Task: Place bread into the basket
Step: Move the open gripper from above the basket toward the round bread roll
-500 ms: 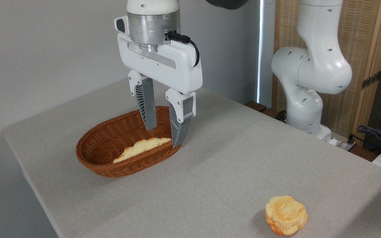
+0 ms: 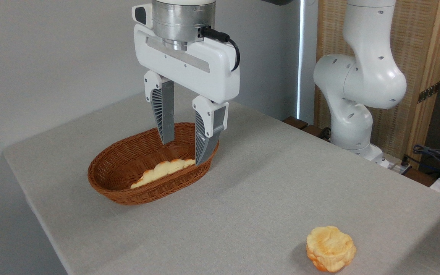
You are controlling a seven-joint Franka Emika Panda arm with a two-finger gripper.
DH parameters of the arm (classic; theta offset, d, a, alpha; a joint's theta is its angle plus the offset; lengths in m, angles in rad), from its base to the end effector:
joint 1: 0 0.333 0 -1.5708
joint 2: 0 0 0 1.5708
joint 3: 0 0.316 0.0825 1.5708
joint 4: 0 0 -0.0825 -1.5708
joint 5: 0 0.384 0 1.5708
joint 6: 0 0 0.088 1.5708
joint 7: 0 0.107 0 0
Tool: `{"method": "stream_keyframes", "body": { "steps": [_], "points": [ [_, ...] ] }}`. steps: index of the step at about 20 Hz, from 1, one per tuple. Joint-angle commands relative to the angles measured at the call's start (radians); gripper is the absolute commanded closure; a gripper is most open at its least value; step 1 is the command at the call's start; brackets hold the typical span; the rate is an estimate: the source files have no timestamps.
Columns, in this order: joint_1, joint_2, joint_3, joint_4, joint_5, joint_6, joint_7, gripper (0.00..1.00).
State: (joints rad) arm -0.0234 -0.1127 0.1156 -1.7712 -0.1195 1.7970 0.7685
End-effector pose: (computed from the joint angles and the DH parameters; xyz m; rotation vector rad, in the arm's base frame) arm 0.5367 0.0427 0.6113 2.9033 -0.9901 0.2763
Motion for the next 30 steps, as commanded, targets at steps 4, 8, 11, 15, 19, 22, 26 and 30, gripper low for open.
{"method": "stream_keyframes", "body": {
  "steps": [4, 8, 11, 15, 19, 22, 26, 30],
  "points": [
    [-0.009, 0.024, 0.016, 0.052, 0.0, -0.048, 0.014, 0.0],
    [-0.007, 0.021, 0.021, 0.053, 0.009, -0.068, 0.028, 0.0],
    [-0.007, 0.021, 0.022, 0.053, 0.015, -0.099, 0.023, 0.0],
    [-0.006, 0.008, 0.059, 0.049, 0.027, -0.119, 0.035, 0.0],
    [-0.006, 0.008, 0.078, 0.02, 0.081, -0.111, 0.044, 0.0],
    [-0.003, 0.005, 0.096, -0.034, 0.184, -0.108, 0.223, 0.0],
    [-0.001, 0.002, 0.2, -0.077, 0.187, -0.079, 0.389, 0.0],
    [-0.001, 0.001, 0.268, -0.171, 0.202, -0.048, 0.434, 0.0]
  ]
}}
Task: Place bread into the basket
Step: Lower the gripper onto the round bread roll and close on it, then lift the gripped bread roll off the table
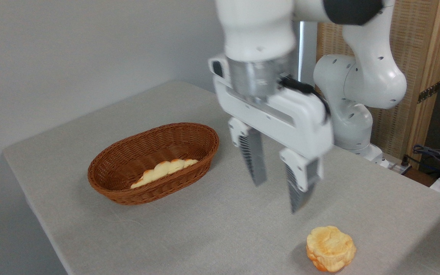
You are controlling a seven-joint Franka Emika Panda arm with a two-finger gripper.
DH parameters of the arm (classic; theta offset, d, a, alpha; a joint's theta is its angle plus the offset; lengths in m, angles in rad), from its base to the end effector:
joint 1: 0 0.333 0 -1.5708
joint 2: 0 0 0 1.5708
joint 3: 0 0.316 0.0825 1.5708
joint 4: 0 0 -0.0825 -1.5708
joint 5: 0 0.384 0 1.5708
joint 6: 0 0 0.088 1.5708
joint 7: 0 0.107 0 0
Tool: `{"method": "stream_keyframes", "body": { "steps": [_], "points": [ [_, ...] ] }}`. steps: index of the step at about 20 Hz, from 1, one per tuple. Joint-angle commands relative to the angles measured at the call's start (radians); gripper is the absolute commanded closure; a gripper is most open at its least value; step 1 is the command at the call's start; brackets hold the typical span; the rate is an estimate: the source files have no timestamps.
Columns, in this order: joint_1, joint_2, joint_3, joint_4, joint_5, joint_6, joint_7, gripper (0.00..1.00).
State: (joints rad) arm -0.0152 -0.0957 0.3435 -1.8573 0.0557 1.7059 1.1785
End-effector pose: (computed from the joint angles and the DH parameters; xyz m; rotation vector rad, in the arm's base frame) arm 0.4959 0.1810 0.5488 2.8303 -1.3012 -0.0937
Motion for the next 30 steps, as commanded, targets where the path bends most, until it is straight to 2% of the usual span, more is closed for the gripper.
{"method": "stream_keyframes", "body": {
  "steps": [1, 4, 10, 17, 20, 26, 27, 28, 29, 30],
  "points": [
    [-0.009, -0.018, 0.051, -0.112, 0.048, 0.058, 0.024, 0.0],
    [-0.009, -0.025, 0.054, -0.192, 0.096, 0.09, 0.024, 0.0],
    [-0.009, -0.021, 0.078, -0.289, 0.096, 0.207, 0.024, 0.0],
    [-0.008, -0.002, 0.081, -0.312, 0.098, 0.256, 0.027, 0.0],
    [-0.008, 0.004, 0.109, -0.316, 0.16, 0.267, 0.046, 0.0],
    [-0.008, 0.013, 0.117, -0.338, 0.164, 0.325, 0.059, 0.0],
    [-0.008, 0.013, 0.117, -0.338, 0.165, 0.328, 0.063, 0.02],
    [-0.008, 0.013, 0.117, -0.338, 0.168, 0.331, 0.076, 0.12],
    [-0.008, 0.013, 0.118, -0.338, 0.168, 0.331, 0.102, 0.27],
    [-0.008, 0.013, 0.118, -0.338, 0.168, 0.331, 0.118, 0.48]
  ]
}}
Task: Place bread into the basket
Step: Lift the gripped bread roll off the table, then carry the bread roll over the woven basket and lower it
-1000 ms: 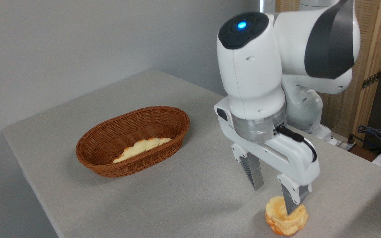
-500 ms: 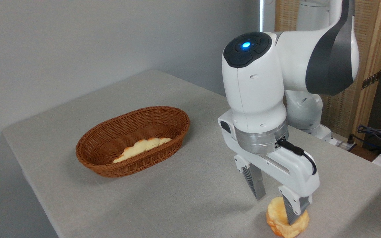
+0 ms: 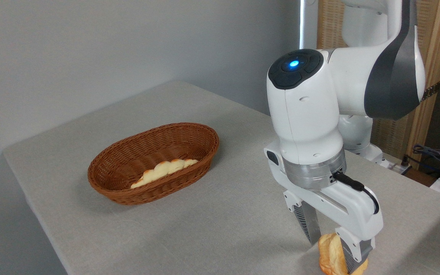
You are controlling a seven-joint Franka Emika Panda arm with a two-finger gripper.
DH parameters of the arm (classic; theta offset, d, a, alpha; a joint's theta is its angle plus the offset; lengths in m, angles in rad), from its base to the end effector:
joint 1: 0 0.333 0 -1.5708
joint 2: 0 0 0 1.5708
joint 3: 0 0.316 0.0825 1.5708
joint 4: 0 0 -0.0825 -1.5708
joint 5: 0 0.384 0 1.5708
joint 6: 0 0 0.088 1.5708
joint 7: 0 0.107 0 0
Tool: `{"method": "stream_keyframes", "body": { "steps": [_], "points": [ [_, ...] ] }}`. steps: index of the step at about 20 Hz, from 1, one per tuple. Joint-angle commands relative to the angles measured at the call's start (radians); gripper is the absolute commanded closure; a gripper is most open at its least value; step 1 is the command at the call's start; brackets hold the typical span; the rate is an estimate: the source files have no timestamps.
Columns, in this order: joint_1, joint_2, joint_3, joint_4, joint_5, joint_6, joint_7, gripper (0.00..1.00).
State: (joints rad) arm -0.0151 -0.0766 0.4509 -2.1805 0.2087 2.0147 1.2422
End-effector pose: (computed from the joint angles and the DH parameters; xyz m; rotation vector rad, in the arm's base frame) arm 0.4564 0.2283 0.4126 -2.7854 1.3594 0.2725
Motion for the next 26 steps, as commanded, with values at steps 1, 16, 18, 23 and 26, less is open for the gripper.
{"method": "stream_keyframes", "body": {
  "steps": [1, 16, 18, 23, 26],
  "points": [
    [-0.008, -0.006, 0.012, -0.015, 0.015, 0.022, 0.056, 0.61],
    [-0.012, -0.02, 0.022, -0.007, 0.008, 0.009, 0.089, 0.76],
    [-0.02, -0.044, -0.004, 0.002, 0.003, -0.042, 0.089, 0.74],
    [-0.02, -0.054, -0.171, 0.132, -0.144, -0.111, 0.042, 0.68],
    [-0.02, -0.054, -0.266, 0.174, -0.215, -0.113, -0.093, 0.65]
  ]
}}
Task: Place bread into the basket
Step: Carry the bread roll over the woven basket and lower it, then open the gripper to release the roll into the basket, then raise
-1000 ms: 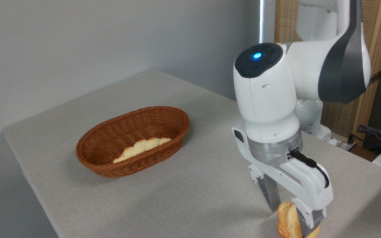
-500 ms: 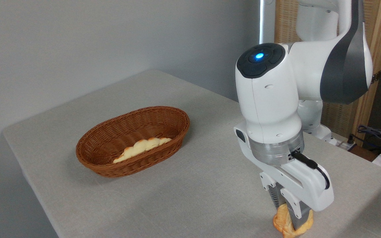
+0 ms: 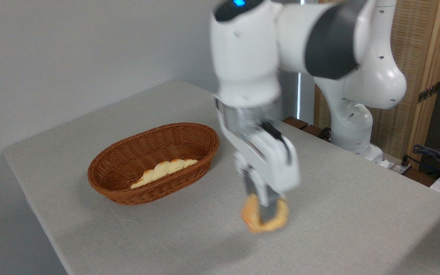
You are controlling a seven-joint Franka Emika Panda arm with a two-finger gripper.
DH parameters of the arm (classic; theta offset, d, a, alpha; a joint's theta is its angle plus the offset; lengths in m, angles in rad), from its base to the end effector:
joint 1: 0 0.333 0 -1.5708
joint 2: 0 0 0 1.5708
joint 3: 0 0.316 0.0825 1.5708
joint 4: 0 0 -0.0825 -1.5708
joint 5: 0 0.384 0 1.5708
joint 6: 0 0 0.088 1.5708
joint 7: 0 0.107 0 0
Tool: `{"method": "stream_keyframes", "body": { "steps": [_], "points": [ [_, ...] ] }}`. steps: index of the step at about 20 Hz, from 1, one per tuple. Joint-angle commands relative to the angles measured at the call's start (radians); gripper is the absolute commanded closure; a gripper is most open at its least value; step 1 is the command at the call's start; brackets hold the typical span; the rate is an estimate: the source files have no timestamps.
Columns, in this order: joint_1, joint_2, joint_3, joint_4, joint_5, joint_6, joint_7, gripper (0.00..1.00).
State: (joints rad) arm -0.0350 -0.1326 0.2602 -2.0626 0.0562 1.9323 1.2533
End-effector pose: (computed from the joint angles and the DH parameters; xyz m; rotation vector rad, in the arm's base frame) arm 0.5026 0.1235 0.4902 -2.7074 1.5686 0.0216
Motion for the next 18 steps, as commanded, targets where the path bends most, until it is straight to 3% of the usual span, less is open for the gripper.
{"method": "stream_keyframes", "body": {
  "steps": [1, 4, 6, 7, 8, 10, 11, 12, 13, 18],
  "points": [
    [0.0, 0.001, -0.119, 0.07, -0.076, -0.033, -0.141, 0.65],
    [0.0, 0.002, -0.252, 0.093, -0.082, -0.059, -0.234, 0.65],
    [-0.002, 0.002, -0.343, 0.093, -0.108, -0.061, -0.357, 0.65],
    [0.0, 0.002, -0.379, 0.094, -0.114, -0.061, -0.401, 0.6],
    [-0.002, 0.002, -0.424, 0.094, -0.122, -0.061, -0.435, 0.48],
    [-0.002, 0.005, -0.498, 0.094, -0.122, -0.061, -0.498, 0.5],
    [0.0, 0.005, -0.519, 0.094, -0.124, -0.061, -0.55, 0.45],
    [-0.002, 0.011, -0.548, 0.094, -0.125, -0.059, -0.611, 0.17],
    [-0.002, 0.016, -0.577, 0.094, -0.124, -0.049, -0.659, 0.03],
    [-0.002, 0.027, -0.593, 0.094, -0.128, -0.047, -0.686, 0.0]
  ]
}}
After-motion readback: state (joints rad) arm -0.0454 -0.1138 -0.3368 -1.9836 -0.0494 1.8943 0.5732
